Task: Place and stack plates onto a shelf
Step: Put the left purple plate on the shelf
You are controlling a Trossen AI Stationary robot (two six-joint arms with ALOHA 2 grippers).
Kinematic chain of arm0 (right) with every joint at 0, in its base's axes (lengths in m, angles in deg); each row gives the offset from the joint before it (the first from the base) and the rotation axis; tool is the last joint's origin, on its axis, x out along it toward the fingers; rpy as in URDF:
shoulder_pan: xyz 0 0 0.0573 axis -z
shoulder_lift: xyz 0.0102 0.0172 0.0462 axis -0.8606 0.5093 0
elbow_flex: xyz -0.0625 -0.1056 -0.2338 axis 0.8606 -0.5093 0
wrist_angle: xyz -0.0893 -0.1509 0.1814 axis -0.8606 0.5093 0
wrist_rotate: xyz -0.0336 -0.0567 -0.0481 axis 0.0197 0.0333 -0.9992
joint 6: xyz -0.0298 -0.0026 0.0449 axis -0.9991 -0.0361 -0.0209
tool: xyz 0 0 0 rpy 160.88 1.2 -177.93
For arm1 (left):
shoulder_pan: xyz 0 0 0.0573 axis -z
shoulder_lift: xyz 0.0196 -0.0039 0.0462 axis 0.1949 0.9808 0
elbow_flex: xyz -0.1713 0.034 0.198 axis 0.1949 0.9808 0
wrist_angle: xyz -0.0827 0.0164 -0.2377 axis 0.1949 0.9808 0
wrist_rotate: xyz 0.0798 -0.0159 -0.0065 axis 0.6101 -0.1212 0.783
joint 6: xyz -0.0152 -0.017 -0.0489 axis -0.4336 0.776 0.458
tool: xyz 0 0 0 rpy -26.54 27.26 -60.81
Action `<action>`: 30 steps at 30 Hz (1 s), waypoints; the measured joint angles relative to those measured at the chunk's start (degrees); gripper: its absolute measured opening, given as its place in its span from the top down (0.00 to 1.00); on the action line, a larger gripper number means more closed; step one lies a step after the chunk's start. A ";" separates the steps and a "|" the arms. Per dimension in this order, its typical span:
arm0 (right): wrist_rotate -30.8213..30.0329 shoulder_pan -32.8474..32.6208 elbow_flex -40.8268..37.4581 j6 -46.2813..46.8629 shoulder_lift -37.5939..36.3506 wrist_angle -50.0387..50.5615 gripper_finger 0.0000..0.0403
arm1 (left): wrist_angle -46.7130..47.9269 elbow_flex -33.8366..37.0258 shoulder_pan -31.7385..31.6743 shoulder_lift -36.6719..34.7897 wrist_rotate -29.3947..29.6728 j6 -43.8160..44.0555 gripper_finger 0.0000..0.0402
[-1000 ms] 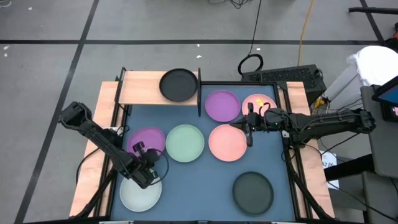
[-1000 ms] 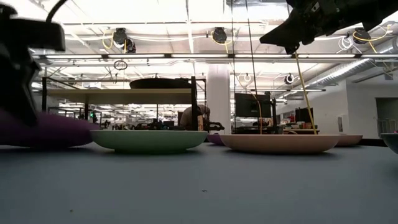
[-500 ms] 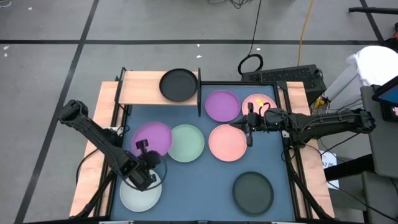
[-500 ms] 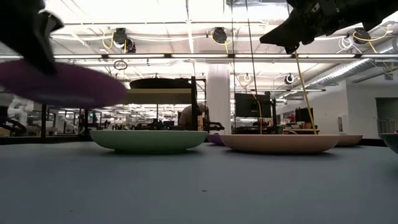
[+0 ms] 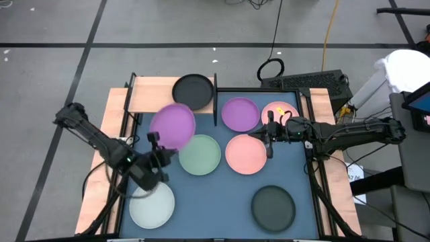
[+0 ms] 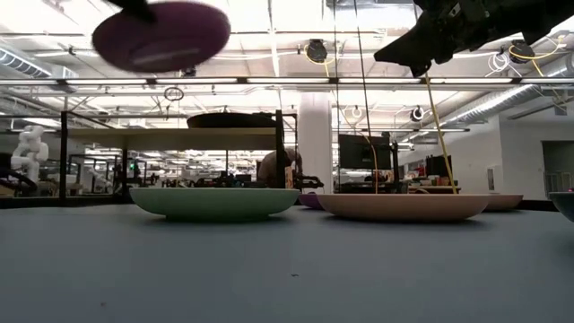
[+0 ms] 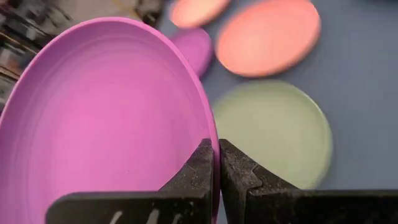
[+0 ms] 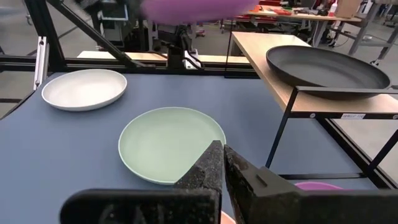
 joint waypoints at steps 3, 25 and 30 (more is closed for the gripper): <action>-0.01 -0.01 0.00 -0.01 0.00 0.00 1.00 | -1.72 0.00 -2.92 -4.84 2.50 -4.35 0.97; -0.20 -0.01 0.00 -3.02 -0.01 -0.91 1.00 | -10.15 1.73 -37.55 -18.12 -11.46 -14.07 0.97; -0.20 0.01 0.00 -2.91 0.00 -0.92 1.00 | -10.20 4.78 -42.52 -19.46 -17.43 -12.91 0.97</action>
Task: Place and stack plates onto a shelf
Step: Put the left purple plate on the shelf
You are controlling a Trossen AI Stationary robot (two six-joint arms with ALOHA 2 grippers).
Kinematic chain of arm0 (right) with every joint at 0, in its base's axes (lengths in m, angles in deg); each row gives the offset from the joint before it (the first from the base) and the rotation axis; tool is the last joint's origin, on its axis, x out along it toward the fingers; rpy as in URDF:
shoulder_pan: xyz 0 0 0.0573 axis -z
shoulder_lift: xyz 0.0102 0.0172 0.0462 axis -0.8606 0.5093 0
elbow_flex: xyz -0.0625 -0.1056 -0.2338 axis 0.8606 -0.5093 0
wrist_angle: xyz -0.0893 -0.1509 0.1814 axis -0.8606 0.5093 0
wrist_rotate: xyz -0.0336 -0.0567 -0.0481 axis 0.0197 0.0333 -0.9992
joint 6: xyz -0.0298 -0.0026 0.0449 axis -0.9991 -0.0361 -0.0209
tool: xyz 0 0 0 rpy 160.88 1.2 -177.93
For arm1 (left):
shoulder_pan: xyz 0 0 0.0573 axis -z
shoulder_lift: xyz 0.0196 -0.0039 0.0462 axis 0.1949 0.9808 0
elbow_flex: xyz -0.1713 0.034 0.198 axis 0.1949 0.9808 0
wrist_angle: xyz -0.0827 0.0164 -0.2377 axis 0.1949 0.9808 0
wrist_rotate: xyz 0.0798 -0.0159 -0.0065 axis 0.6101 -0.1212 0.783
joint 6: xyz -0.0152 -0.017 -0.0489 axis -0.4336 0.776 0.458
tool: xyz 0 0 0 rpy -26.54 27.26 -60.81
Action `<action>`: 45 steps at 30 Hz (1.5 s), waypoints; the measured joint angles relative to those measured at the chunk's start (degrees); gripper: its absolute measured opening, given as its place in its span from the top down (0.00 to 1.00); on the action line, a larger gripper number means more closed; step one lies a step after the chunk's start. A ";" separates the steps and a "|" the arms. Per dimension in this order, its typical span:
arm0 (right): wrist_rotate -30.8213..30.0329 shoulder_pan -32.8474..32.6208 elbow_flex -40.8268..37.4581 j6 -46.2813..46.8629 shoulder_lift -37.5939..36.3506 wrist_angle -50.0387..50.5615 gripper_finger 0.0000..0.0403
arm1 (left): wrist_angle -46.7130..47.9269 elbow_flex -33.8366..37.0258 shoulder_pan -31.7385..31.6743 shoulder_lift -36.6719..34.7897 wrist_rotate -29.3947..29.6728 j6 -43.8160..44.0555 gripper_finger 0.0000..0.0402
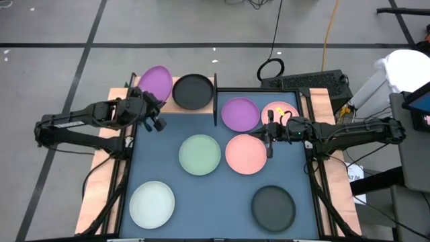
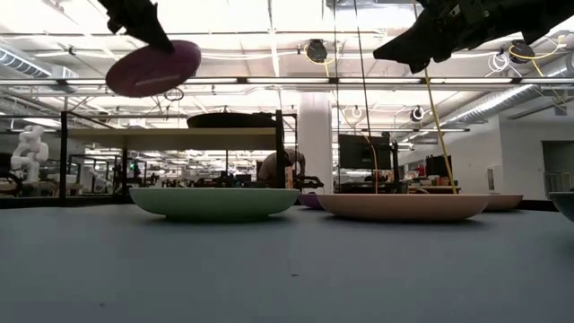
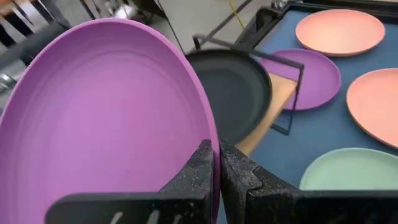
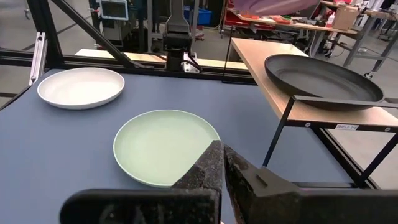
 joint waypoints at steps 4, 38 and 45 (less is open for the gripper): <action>0.00 -0.02 0.00 0.07 -0.02 0.00 1.00 | -0.92 3.28 -2.76 -1.09 -1.23 0.90 0.97; -0.02 0.02 0.00 -1.18 0.00 0.04 1.00 | -5.91 13.54 -16.26 -0.46 -4.09 -4.38 0.91; -0.04 0.02 0.00 -1.60 0.00 0.06 1.00 | -8.08 13.54 -16.26 3.91 -4.10 -5.10 0.90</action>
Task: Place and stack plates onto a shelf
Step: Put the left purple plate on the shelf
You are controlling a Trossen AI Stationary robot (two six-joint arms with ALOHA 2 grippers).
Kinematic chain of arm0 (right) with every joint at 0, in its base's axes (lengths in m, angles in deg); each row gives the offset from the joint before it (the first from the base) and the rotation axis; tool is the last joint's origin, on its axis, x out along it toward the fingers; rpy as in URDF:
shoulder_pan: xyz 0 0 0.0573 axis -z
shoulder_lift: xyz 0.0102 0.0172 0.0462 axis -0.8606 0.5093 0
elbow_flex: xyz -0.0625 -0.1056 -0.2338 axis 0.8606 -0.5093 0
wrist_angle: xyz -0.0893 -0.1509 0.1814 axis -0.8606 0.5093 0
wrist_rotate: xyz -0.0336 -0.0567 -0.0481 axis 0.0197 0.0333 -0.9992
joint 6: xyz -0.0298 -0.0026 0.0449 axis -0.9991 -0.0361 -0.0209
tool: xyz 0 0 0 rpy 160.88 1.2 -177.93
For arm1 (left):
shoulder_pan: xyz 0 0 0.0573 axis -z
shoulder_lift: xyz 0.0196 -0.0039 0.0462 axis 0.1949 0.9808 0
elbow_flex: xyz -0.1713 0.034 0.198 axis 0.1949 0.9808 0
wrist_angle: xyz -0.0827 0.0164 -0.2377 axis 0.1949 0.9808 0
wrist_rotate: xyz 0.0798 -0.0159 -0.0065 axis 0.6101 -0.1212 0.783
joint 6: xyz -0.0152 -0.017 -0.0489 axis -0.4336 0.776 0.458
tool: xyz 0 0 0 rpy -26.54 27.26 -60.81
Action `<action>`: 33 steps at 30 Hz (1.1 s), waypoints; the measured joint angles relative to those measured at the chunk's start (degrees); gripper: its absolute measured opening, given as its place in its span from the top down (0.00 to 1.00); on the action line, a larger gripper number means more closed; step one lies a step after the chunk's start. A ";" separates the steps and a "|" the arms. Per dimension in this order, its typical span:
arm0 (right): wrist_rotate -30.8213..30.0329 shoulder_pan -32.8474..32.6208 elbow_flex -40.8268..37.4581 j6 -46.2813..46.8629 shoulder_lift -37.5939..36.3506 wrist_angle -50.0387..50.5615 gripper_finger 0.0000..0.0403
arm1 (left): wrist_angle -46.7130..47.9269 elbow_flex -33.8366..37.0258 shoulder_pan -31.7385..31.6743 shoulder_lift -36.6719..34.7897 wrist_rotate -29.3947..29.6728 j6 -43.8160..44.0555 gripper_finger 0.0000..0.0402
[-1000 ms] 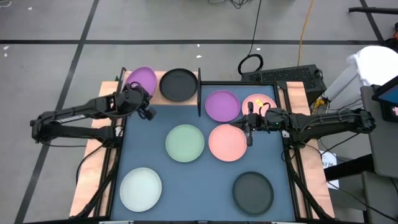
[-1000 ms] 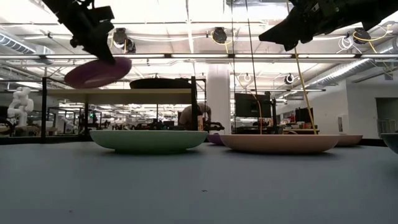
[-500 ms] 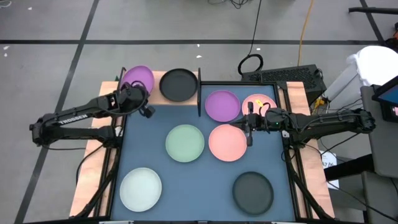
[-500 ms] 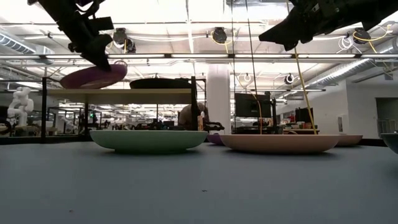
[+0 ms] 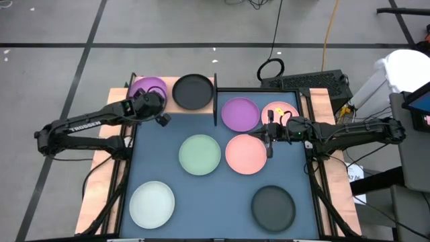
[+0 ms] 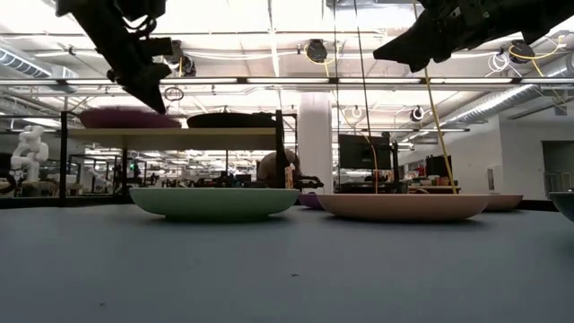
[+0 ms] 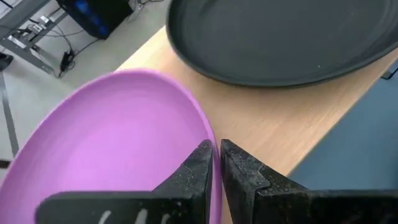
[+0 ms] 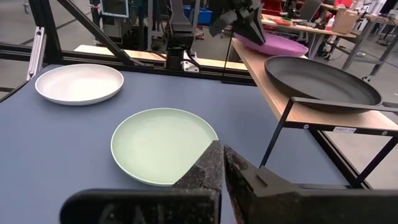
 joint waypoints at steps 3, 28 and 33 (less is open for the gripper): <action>0.01 0.00 0.00 -0.01 -0.02 -0.01 1.00 | -2.12 0.00 0.00 2.01 -0.01 -1.26 0.90; 0.01 -0.02 0.00 0.01 0.00 0.40 1.00 | 2.61 -0.22 -1.03 -1.79 -6.77 17.64 0.77; -0.01 -0.02 0.00 0.01 -0.02 0.40 1.00 | 2.61 -0.22 -1.07 -0.38 -4.62 14.07 0.59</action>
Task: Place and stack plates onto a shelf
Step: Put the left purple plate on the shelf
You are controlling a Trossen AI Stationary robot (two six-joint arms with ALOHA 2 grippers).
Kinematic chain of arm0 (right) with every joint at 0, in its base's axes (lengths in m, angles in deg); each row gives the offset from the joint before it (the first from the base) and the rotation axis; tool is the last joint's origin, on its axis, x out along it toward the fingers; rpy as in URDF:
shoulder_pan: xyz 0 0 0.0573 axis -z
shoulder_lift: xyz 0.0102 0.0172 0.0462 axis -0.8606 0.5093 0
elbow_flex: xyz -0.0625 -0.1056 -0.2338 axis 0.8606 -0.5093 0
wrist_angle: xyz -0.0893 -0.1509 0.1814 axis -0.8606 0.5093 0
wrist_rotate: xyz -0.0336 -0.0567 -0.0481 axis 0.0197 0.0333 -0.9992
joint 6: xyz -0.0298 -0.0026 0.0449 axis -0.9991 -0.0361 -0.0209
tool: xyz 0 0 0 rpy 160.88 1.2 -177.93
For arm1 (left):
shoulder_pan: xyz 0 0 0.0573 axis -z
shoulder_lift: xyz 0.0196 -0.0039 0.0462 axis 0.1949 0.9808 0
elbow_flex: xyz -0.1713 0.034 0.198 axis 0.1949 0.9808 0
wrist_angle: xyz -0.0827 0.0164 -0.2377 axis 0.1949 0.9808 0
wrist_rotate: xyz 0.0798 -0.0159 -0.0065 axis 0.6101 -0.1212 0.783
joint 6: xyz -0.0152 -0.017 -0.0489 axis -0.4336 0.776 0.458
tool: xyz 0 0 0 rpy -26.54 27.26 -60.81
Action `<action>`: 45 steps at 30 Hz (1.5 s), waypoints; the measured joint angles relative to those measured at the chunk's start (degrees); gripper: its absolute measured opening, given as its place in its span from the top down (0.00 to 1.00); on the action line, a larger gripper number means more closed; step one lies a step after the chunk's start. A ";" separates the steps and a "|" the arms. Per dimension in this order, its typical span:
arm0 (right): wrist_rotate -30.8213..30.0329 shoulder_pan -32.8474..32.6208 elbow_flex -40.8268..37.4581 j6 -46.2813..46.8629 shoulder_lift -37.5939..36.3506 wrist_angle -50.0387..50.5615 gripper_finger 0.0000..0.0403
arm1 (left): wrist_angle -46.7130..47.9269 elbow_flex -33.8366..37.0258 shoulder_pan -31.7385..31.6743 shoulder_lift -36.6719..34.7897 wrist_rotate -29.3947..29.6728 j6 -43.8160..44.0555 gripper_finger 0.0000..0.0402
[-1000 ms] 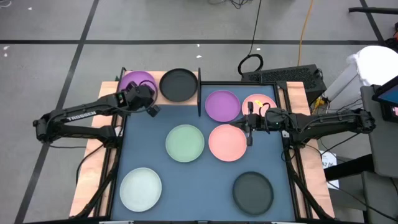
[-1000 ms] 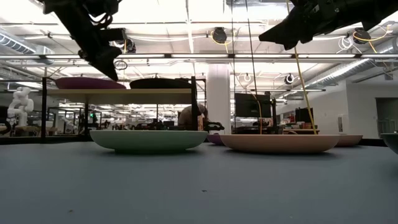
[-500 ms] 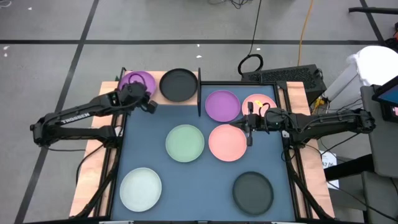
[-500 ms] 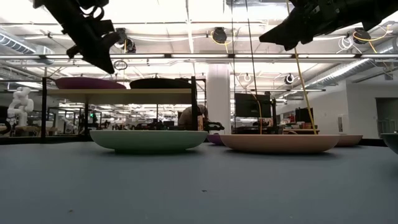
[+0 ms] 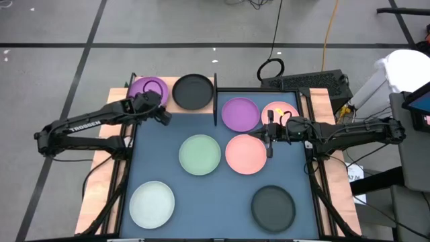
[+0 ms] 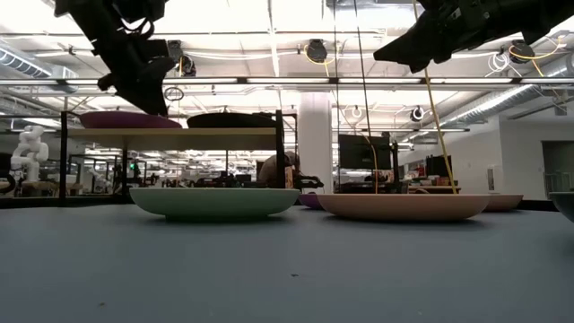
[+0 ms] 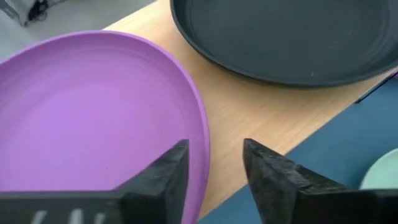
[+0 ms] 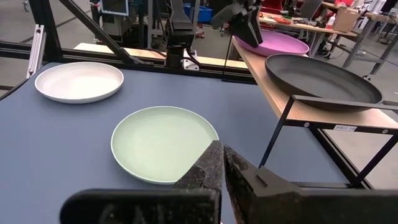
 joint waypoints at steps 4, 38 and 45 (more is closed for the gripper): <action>0.00 0.00 0.00 0.00 0.01 0.00 1.00 | -0.02 0.00 0.13 1.43 1.63 -2.72 0.52; 0.00 0.01 0.00 -0.21 0.01 0.00 1.00 | -6.38 0.00 1.84 5.37 3.41 -7.85 0.96; 0.00 0.02 0.00 -0.22 0.02 0.00 1.00 | -6.38 0.00 1.86 5.37 3.43 -7.76 0.94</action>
